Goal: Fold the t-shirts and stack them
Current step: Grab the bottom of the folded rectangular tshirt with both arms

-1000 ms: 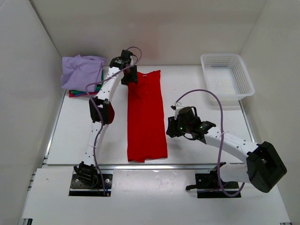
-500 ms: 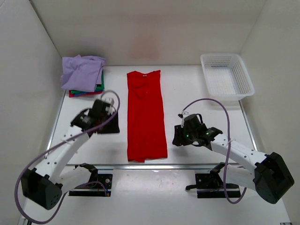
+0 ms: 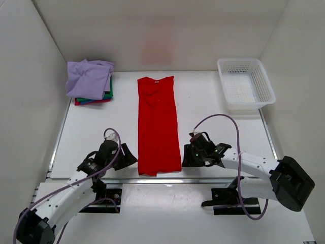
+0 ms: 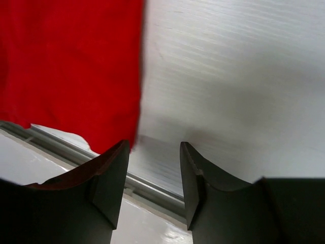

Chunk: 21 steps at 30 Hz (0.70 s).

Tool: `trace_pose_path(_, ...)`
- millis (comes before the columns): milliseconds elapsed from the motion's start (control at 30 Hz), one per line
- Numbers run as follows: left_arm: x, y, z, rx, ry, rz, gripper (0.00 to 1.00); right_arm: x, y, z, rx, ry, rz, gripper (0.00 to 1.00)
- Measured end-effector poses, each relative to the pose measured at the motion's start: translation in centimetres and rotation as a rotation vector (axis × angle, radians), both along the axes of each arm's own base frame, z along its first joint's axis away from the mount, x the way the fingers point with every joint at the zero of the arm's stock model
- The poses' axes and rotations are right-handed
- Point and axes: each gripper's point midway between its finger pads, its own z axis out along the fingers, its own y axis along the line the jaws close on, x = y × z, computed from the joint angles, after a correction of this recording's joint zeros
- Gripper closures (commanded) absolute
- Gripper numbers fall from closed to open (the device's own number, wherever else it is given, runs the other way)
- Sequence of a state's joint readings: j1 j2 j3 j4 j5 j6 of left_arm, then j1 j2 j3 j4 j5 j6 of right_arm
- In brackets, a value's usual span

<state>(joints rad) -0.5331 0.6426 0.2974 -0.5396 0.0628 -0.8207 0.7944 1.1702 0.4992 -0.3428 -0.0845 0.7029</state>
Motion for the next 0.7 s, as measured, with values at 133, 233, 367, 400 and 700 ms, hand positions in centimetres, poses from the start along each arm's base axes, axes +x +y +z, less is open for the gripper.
trace_pose_path(133,0.4,-0.6,0.4,-0.057,-0.021,0.026,0.32,0.0,1.1,0.0,0.025,0.009,-0.026,0.59)
trace_pose_path(233,-0.3,-0.9,-0.8,-0.026,0.042,0.002,0.32,0.1,1.5,0.0,0.035,0.017,-0.049,0.60)
trace_pose_path(367,-2.0,-2.4,-1.7,0.009,0.114,-0.090,0.32,0.1,2.1,0.1,0.035,0.015,-0.057,0.59)
trace_pose_path(400,-2.3,-2.8,-1.8,0.010,0.125,-0.107,0.32,0.1,2.3,0.0,0.034,0.018,-0.057,0.59)
trace_pose_path(700,-3.2,-4.9,-1.8,-0.036,0.139,-0.143,0.34,-0.3,3.5,0.1,0.041,0.029,-0.051,0.60)
